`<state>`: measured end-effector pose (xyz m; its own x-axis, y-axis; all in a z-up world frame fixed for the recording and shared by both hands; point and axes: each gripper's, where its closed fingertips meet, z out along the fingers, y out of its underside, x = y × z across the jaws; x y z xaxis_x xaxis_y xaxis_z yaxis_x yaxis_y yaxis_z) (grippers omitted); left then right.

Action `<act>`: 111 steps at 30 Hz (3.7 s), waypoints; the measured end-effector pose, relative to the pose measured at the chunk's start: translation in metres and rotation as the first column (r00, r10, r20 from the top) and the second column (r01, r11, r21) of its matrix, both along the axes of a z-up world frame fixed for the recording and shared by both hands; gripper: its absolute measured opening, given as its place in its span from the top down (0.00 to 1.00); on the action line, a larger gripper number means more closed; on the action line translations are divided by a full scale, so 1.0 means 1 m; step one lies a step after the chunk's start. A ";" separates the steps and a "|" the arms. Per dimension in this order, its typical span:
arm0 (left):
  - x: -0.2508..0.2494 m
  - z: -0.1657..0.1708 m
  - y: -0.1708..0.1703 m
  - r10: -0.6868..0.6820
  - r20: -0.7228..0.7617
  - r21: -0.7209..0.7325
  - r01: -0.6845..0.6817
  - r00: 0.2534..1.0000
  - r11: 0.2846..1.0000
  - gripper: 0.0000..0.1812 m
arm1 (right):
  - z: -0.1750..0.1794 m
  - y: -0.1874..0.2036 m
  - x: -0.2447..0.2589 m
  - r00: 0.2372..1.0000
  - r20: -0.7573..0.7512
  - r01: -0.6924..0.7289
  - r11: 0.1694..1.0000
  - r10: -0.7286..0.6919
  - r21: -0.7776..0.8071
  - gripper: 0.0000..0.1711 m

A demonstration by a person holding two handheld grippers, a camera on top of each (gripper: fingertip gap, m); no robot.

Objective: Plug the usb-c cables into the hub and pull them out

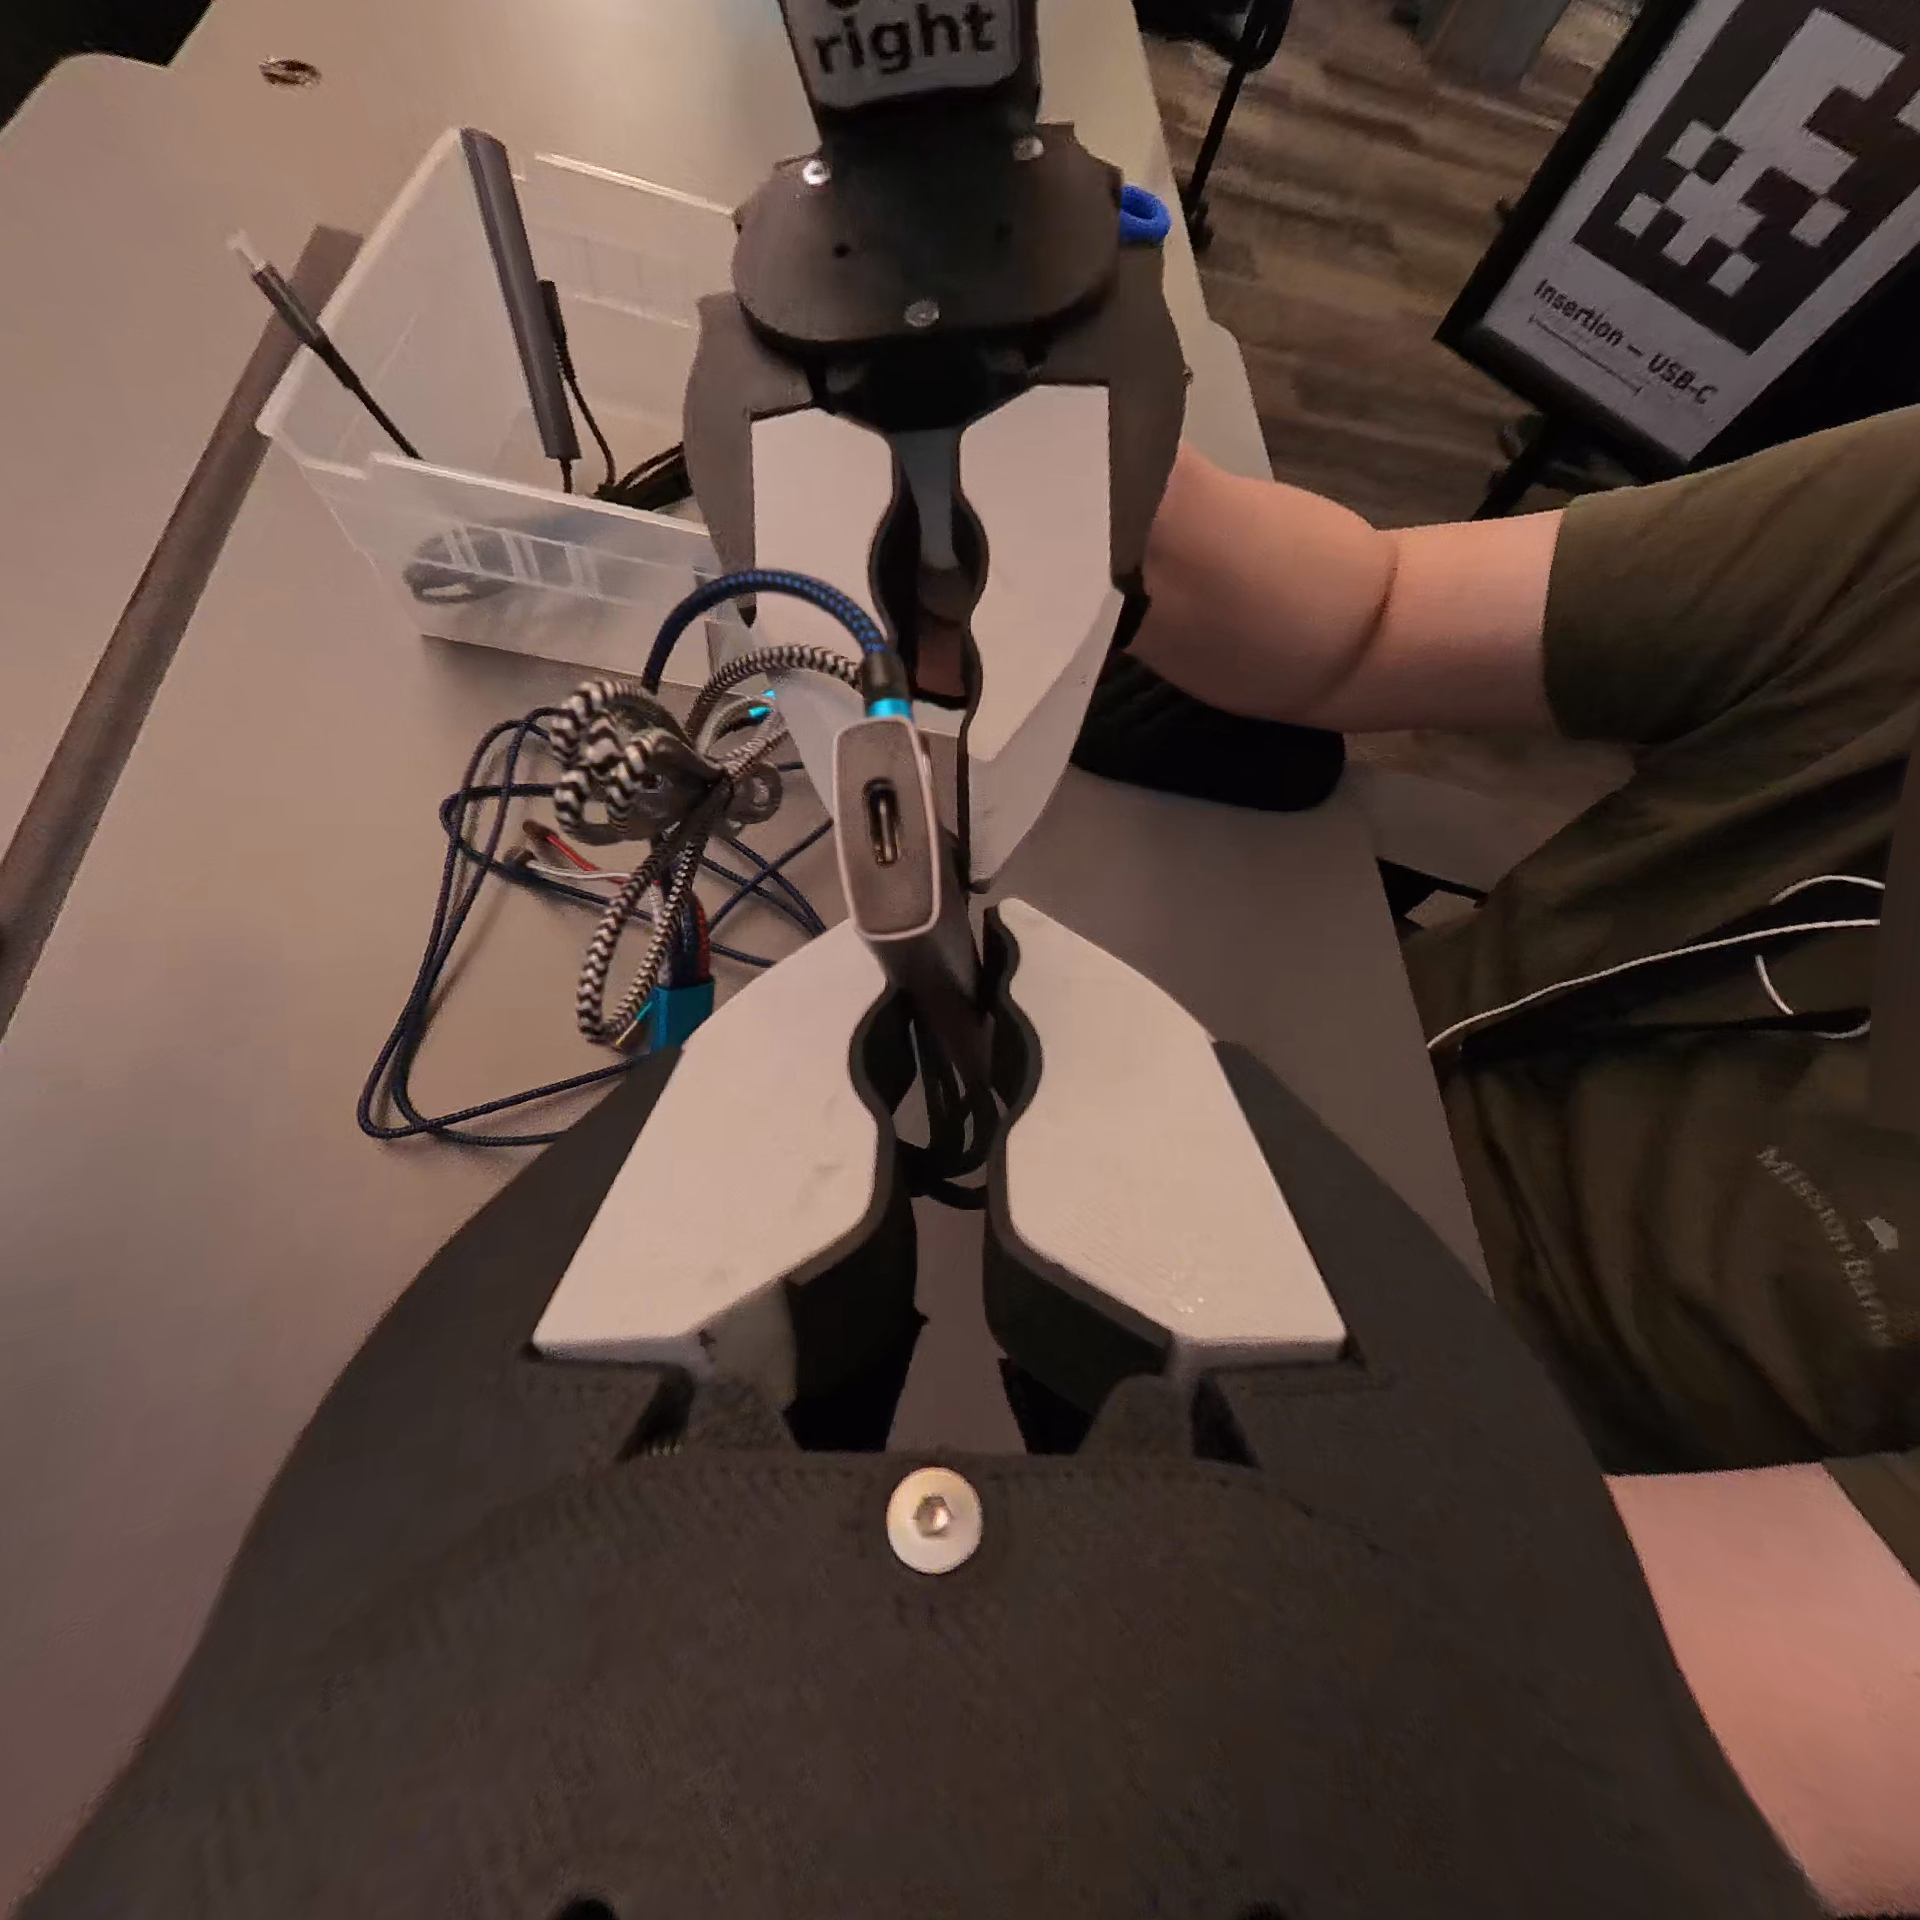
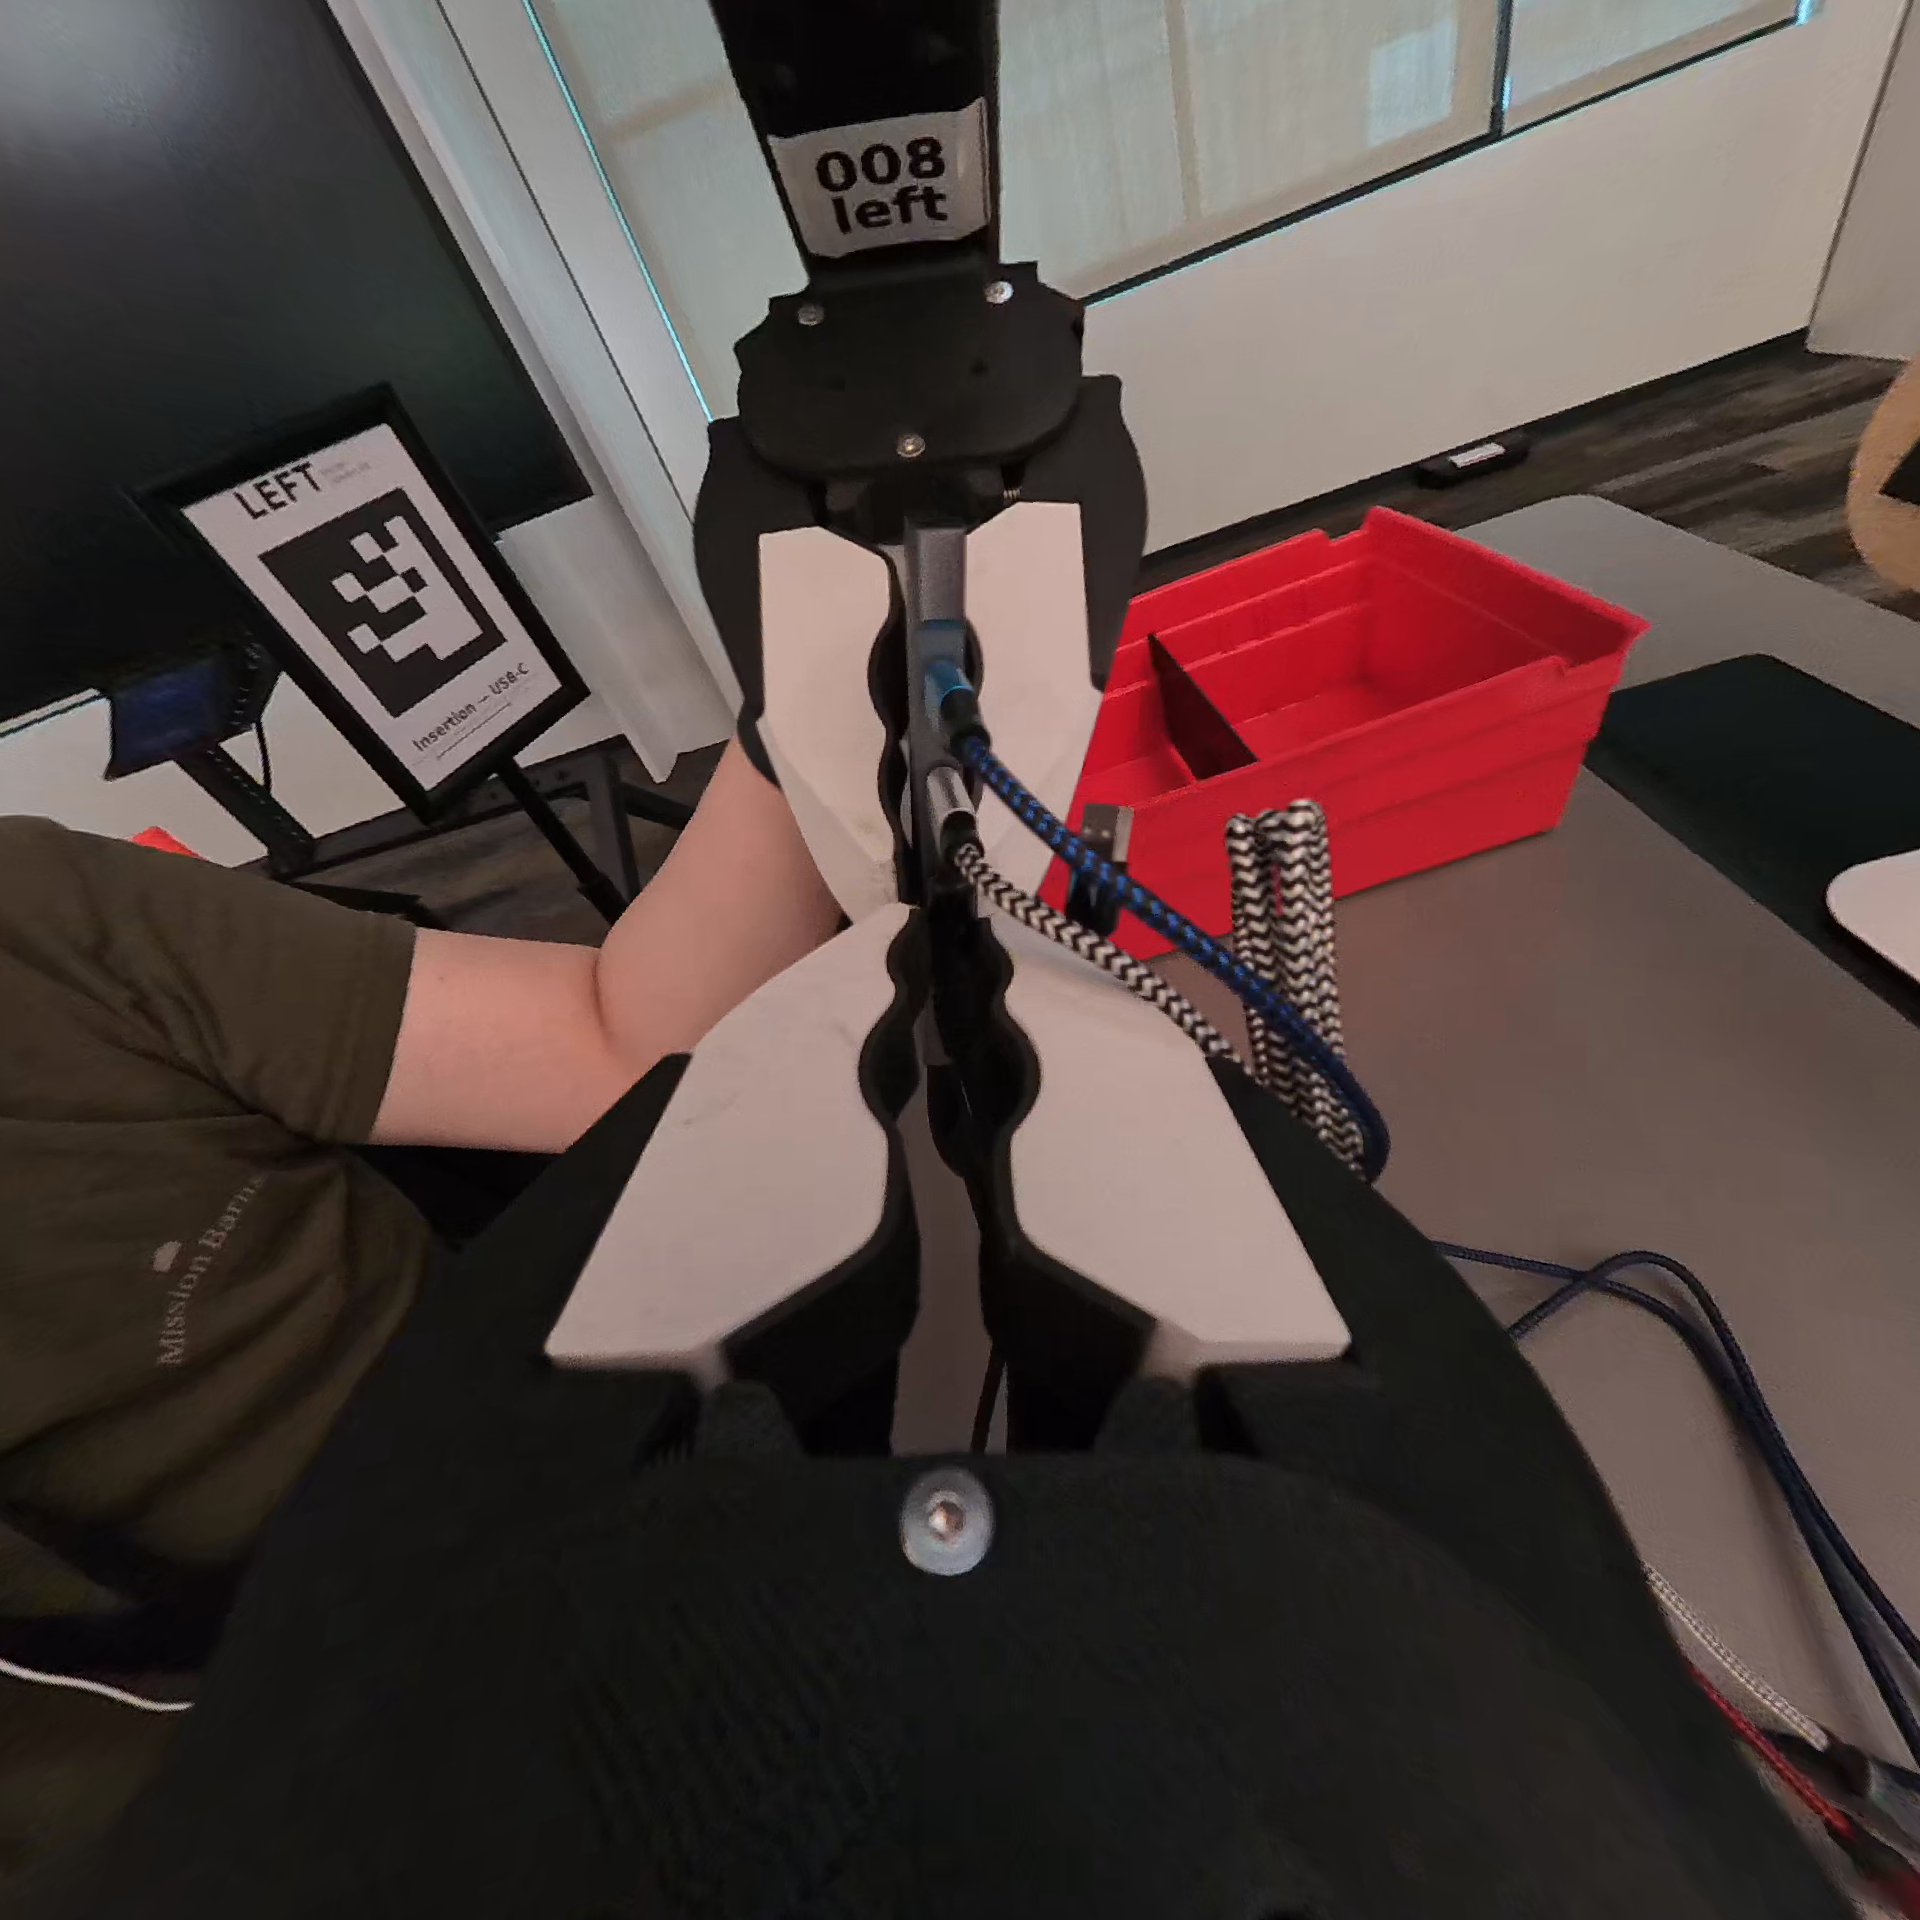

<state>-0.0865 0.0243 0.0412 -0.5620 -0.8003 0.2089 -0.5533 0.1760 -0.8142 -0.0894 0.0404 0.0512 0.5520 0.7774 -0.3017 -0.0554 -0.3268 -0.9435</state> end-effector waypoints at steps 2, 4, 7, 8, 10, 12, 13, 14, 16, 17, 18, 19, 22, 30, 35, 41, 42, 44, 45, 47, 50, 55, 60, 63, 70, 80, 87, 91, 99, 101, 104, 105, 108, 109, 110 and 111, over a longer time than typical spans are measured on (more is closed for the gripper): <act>0.003 0.001 0.002 0.010 0.015 -0.001 -0.010 1.000 1.000 0.95 | 0.001 0.002 0.002 1.000 0.010 0.015 1.000 -0.015 0.013 0.96; 0.004 0.004 0.003 0.020 0.042 0.005 -0.020 0.999 1.000 0.95 | 0.004 0.002 0.004 0.999 0.031 0.027 0.999 -0.028 0.034 0.96; 0.002 0.007 0.001 0.029 0.059 0.013 -0.030 0.998 0.999 0.94 | 0.007 0.000 0.002 0.998 0.055 0.029 0.997 -0.032 0.068 0.95; 0.001 0.007 0.002 0.036 0.061 0.016 -0.037 0.997 0.999 0.94 | 0.007 0.000 0.002 0.997 0.061 0.032 0.997 -0.037 0.075 0.95; -0.001 0.012 0.007 0.063 0.081 0.004 -0.063 0.995 0.998 0.92 | 0.007 0.002 0.005 0.997 0.060 0.048 0.996 -0.053 0.081 0.96; -0.005 0.021 0.010 0.080 0.109 -0.047 -0.075 0.991 0.996 0.88 | 0.008 0.003 0.009 0.998 0.039 0.054 0.995 -0.057 0.078 0.96; -0.007 0.025 0.012 0.087 0.116 -0.073 -0.079 0.989 0.994 0.88 | 0.009 0.003 0.010 0.998 0.025 0.056 0.995 -0.058 0.077 0.96; -0.008 0.027 0.014 0.094 0.121 -0.092 -0.083 0.988 0.992 0.89 | 0.010 0.004 0.011 0.998 0.015 0.058 0.995 -0.059 0.079 0.96; -0.008 0.027 0.015 0.098 0.112 -0.105 -0.086 0.989 0.991 0.89 | 0.009 0.005 0.010 0.997 0.028 0.062 0.994 -0.065 0.086 0.96; -0.007 0.025 0.015 0.099 0.103 -0.101 -0.088 0.990 0.991 0.89 | 0.007 0.005 0.011 0.996 0.044 0.067 0.994 -0.071 0.090 0.96; -0.004 0.023 0.016 0.105 0.098 -0.094 -0.096 0.990 0.991 0.91 | 0.007 0.006 0.011 0.996 0.053 0.070 0.993 -0.076 0.096 0.96; -0.001 0.022 0.018 0.119 0.096 -0.083 -0.111 0.988 0.990 0.95 | 0.007 0.006 0.011 0.996 0.053 0.071 0.993 -0.076 0.098 0.96; 0.003 0.023 0.018 0.121 0.091 -0.105 -0.111 0.989 0.988 0.95 | 0.008 0.006 0.014 0.995 0.046 0.083 0.991 -0.088 0.101 0.96; 0.004 0.013 0.022 0.137 0.072 -0.026 -0.135 0.988 0.990 0.95 | -0.002 0.010 0.013 0.990 0.091 0.102 0.992 -0.109 0.078 0.96; 0.010 0.024 0.023 0.138 0.093 -0.146 -0.123 0.986 0.982 0.95 | 0.008 0.012 0.018 0.989 0.038 0.137 0.985 -0.141 0.101 0.96; 0.007 0.034 0.022 0.131 0.141 -0.145 -0.110 0.981 0.983 0.96 | 0.016 -0.018 0.023 0.983 0.179 0.030 0.994 -0.048 0.101 0.89; 0.005 0.036 0.024 0.138 0.148 -0.152 -0.115 0.979 0.982 0.96 | 0.023 -0.023 0.026 0.978 0.198 0.030 0.988 -0.060 0.149 0.89; 0.003 0.041 0.026 0.146 0.166 -0.176 -0.116 0.975 0.978 0.96 | 0.039 -0.025 0.040 0.966 0.205 0.100 0.960 -0.156 0.260 0.83; 0.003 0.043 0.027 0.156 0.165 -0.189 -0.124 0.974 0.974 0.96 | 0.047 -0.018 0.052 0.950 0.176 0.195 0.932 -0.257 0.307 0.74; 0.005 0.045 0.033 0.200 0.150 -0.225 -0.164 0.968 0.961 0.96 | 0.052 -0.006 0.069 0.924 0.095 0.327 0.894 -0.371 0.305 0.53; 0.011 0.052 0.044 0.295 0.123 -0.325 -0.242 0.948 0.914 0.95 | 0.017 0.010 0.062 0.931 0.132 0.326 0.939 -0.340 0.113 0.35; 0.016 0.061 0.054 0.377 0.125 -0.395 -0.303 0.918 0.867 0.96 | -0.037 0.030 0.032 0.884 0.358 0.301 0.952 -0.301 0.060 0.19; 0.027 0.069 0.043 0.403 0.136 -0.420 -0.315 0.905 0.851 0.96 | -0.066 0.052 0.031 0.791 0.461 0.411 0.907 -0.402 0.086 0.19; 0.033 0.069 0.032 0.394 0.123 -0.421 -0.312 0.911 0.852 0.96 | -0.071 0.059 0.042 0.722 0.501 0.478 0.867 -0.478 0.138 0.22; 0.034 0.077 0.021 0.394 0.146 -0.430 -0.301 0.907 0.851 0.95 | -0.064 0.046 0.034 0.789 0.483 0.389 0.917 -0.381 0.089 0.87; 0.022 0.091 0.023 0.398 0.185 -0.457 -0.280 0.899 0.844 0.80 | -0.053 0.037 0.055 0.787 0.493 0.390 0.918 -0.371 0.069 0.89; 0.014 0.082 0.050 0.521 0.211 -0.306 -0.451 0.827 0.839 0.68 | -0.015 0.025 0.097 0.800 0.386 0.459 0.883 -0.460 0.099 0.89; 0.020 0.076 0.051 0.508 0.188 -0.326 -0.434 0.841 0.840 0.64 | 0.033 0.000 0.137 0.793 0.253 0.520 0.832 -0.555 0.196 0.89; 0.064 -0.019 0.065 0.492 -0.053 -0.112 -0.495 0.869 0.862 0.53 | 0.077 -0.048 0.199 0.746 0.091 0.623 0.740 -0.660 0.254 0.89; 0.081 -0.042 0.050 0.424 -0.107 -0.122 -0.435 0.899 0.892 0.53 | 0.077 -0.051 0.204 0.731 0.107 0.633 0.729 -0.674 0.261 0.89; 0.108 -0.083 0.036 0.404 -0.168 -0.051 -0.418 0.899 0.907 0.51 | 0.077 -0.052 0.206 0.729 0.112 0.633 0.727 -0.675 0.264 0.89; 0.117 -0.097 0.031 0.404 -0.185 -0.012 -0.414 0.896 0.910 0.49 | 0.077 -0.053 0.206 0.729 0.114 0.633 0.728 -0.675 0.264 0.89; 0.130 -0.134 0.008 0.360 -0.271 0.042 -0.362 0.893 0.931 0.43 | 0.077 -0.057 0.208 0.728 0.120 0.632 0.729 -0.675 0.264 0.89; 0.134 -0.144 0.002 0.353 -0.297 0.034 -0.360 0.887 0.932 0.42 | 0.078 -0.058 0.209 0.728 0.121 0.632 0.728 -0.675 0.265 0.89; 0.139 -0.153 -0.002 0.358 -0.314 0.023 -0.370 0.879 0.929 0.42 | 0.078 -0.059 0.210 0.726 0.123 0.632 0.727 -0.677 0.268 0.89; 0.144 -0.162 -0.003 0.377 -0.328 0.028 -0.389 0.866 0.921 0.42 | 0.079 -0.060 0.210 0.724 0.126 0.632 0.725 -0.679 0.273 0.89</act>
